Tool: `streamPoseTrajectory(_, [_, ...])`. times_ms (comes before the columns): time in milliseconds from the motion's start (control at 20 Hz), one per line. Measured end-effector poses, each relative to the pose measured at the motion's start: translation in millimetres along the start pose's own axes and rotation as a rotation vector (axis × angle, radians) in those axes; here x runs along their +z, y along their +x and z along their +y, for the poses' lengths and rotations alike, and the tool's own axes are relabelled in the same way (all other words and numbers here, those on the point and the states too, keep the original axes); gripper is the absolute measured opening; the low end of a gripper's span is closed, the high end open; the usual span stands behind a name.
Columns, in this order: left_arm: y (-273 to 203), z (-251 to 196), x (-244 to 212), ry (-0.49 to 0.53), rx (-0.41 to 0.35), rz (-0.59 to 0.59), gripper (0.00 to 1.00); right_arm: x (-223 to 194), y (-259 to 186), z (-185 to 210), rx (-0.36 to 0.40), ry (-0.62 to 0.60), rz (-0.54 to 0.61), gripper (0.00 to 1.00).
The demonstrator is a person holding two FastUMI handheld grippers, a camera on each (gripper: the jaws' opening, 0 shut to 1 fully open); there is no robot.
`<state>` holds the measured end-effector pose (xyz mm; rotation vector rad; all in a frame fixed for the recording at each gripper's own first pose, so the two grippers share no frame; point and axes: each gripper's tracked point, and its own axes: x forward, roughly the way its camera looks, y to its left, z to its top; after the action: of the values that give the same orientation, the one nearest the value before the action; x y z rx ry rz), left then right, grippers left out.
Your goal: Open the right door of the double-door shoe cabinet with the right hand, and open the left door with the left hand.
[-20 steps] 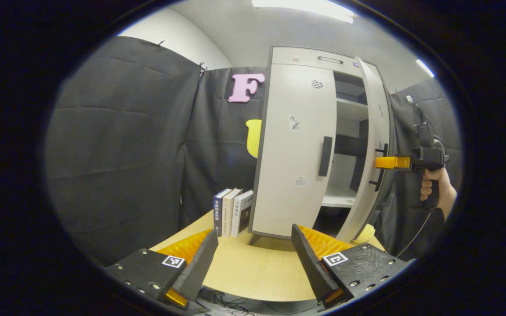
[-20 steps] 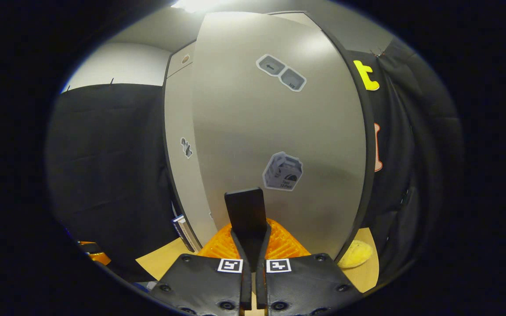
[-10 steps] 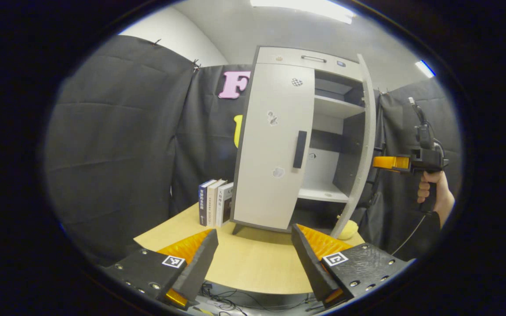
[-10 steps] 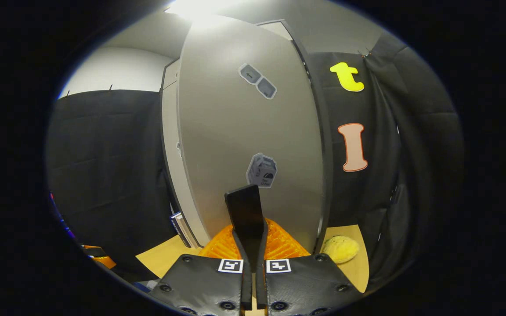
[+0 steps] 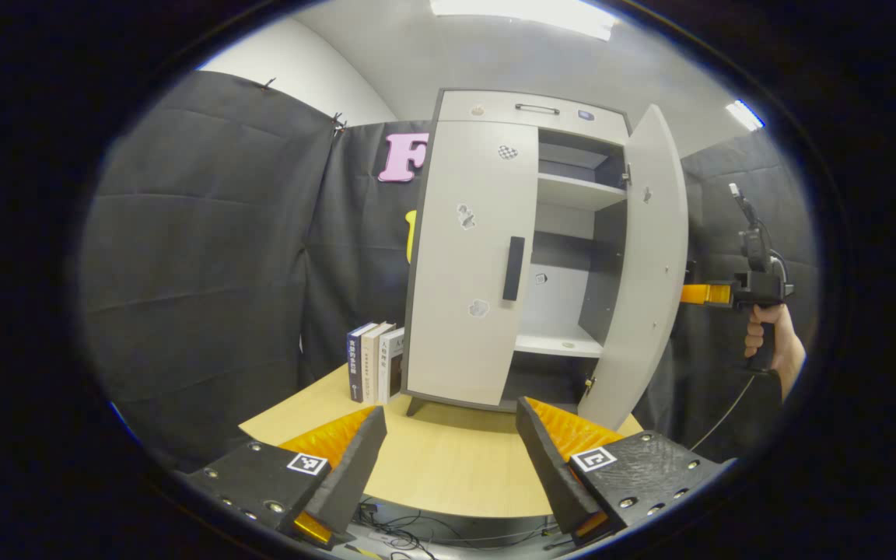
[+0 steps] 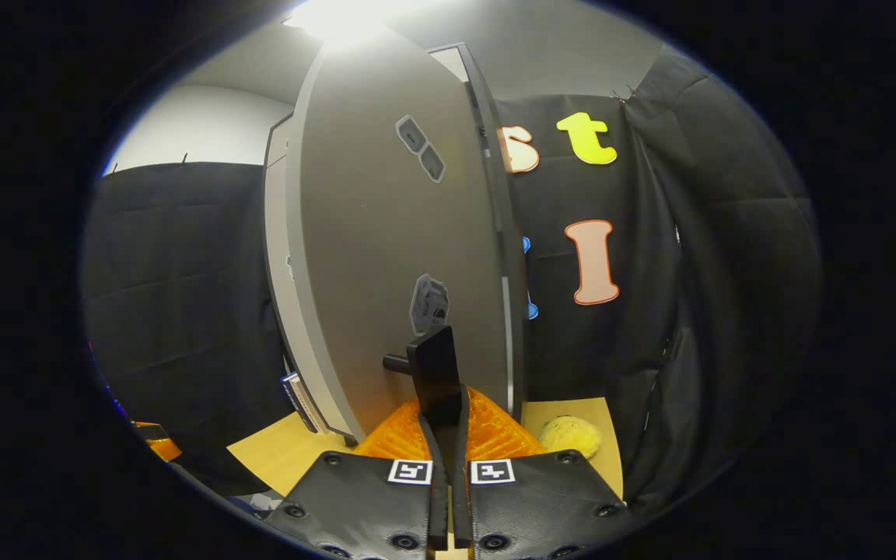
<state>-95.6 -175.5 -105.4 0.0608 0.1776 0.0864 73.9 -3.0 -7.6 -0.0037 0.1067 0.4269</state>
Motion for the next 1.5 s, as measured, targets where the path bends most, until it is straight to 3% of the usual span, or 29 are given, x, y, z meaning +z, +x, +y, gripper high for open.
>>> streamPoseTrajectory(50, [0.5, 1.1, -0.4, 0.005, 0.0, 0.002, 0.99, 0.2, -0.5, -4.7, -0.017, 0.01, -0.005, 0.07])
streamPoseTrajectory(150, [4.5, 3.4, -2.5, 0.007, -0.001, 0.013, 0.99, 3.0, -1.2, -16.3, -0.072, 0.034, -0.015, 0.04])
streamPoseTrajectory(200, [7.1, 3.9, -3.1, 0.002, -0.006, 0.019, 0.99, 2.5, -1.5, -16.1, -0.077, 0.063, -0.012, 0.07])
streamPoseTrajectory(300, [15.1, 4.8, -1.1, -0.017, -0.03, 0.021, 0.99, -2.4, -3.6, -1.4, -0.062, 0.158, 0.014, 0.04])
streamPoseTrajectory(400, [21.8, 7.6, 2.9, -0.022, -0.05, 0.012, 0.99, 1.0, -3.7, -6.8, -0.089, 0.145, -0.001, 0.07])
streamPoseTrajectory(550, [35.2, 27.2, 3.6, -0.028, -0.052, 0.015, 0.97, 2.0, -3.4, -17.2, -0.131, 0.141, -0.01, 0.04])
streamPoseTrajectory(750, [54.2, 55.2, 6.9, -0.066, -0.059, 0.015, 0.98, 1.8, -2.3, -10.6, -0.166, 0.221, -0.031, 0.0])
streamPoseTrajectory(1050, [77.2, 94.6, 14.4, -0.047, -0.063, 0.005, 0.99, 0.2, -7.4, -17.0, -0.269, 0.21, -0.014, 0.07])
streamPoseTrajectory(1150, [87.7, 105.7, 11.9, -0.074, -0.076, 0.021, 0.98, -0.3, -9.4, -16.2, -0.299, 0.209, -0.004, 0.04])
streamPoseTrajectory(1200, [93.0, 111.0, 13.1, -0.089, -0.085, 0.021, 0.98, -0.2, -11.6, -13.8, -0.308, 0.206, 0.001, 0.07])
streamPoseTrajectory(1500, [134.6, 134.3, 25.3, -0.049, -0.151, 0.009, 0.98, -13.2, -56.2, -0.4, -0.367, 0.243, 0.007, 0.04])
